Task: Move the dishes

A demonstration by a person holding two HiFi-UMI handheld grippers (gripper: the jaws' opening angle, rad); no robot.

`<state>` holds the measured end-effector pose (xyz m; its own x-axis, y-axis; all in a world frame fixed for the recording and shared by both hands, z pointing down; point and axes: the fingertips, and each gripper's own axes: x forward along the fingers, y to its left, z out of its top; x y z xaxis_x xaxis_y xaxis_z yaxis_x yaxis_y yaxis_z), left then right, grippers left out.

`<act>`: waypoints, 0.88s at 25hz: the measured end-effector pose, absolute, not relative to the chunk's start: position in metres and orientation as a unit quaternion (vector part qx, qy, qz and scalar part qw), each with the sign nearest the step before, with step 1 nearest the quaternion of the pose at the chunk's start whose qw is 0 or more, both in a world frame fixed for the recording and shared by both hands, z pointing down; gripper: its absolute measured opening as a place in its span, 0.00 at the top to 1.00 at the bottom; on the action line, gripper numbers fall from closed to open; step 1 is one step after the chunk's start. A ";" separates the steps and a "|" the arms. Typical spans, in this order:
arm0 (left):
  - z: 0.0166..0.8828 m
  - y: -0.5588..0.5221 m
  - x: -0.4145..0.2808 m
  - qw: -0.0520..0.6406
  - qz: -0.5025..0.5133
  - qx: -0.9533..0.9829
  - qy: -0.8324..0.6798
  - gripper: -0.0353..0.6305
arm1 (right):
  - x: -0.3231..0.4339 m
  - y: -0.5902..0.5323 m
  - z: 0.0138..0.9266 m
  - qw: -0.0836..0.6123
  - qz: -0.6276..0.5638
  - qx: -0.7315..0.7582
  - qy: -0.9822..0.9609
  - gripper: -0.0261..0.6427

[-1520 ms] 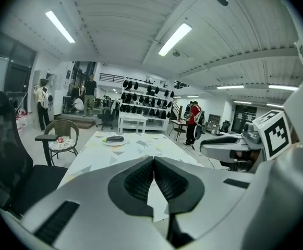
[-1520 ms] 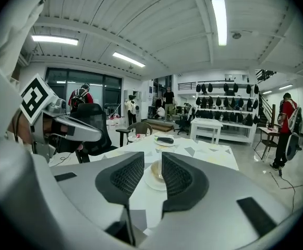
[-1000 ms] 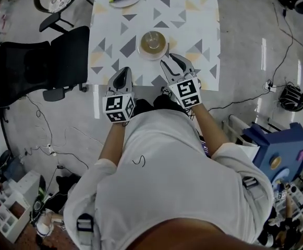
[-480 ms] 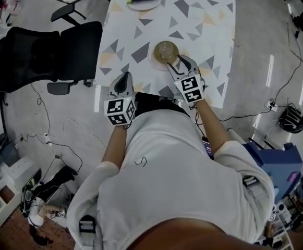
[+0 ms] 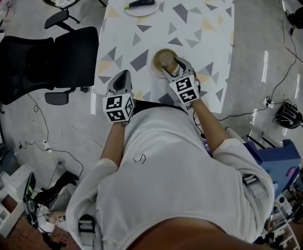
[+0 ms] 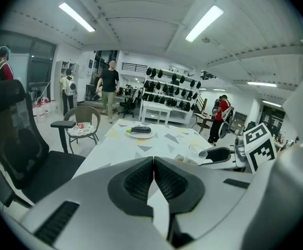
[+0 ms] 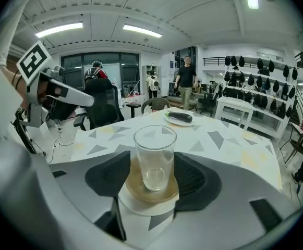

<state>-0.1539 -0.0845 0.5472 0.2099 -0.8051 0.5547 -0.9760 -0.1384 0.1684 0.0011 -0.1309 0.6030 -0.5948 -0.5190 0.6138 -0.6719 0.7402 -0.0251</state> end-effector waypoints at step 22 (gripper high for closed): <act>0.567 -0.126 -0.157 0.270 0.186 0.767 -0.552 0.91 | -0.022 -0.162 0.622 0.306 0.149 0.360 -0.868 0.55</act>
<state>-0.1571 -0.1260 0.5674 0.3227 -0.7459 0.5827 -0.9464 -0.2455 0.2098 -0.0224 -0.1617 0.6217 -0.5532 -0.5336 0.6397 -0.7167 0.6963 -0.0390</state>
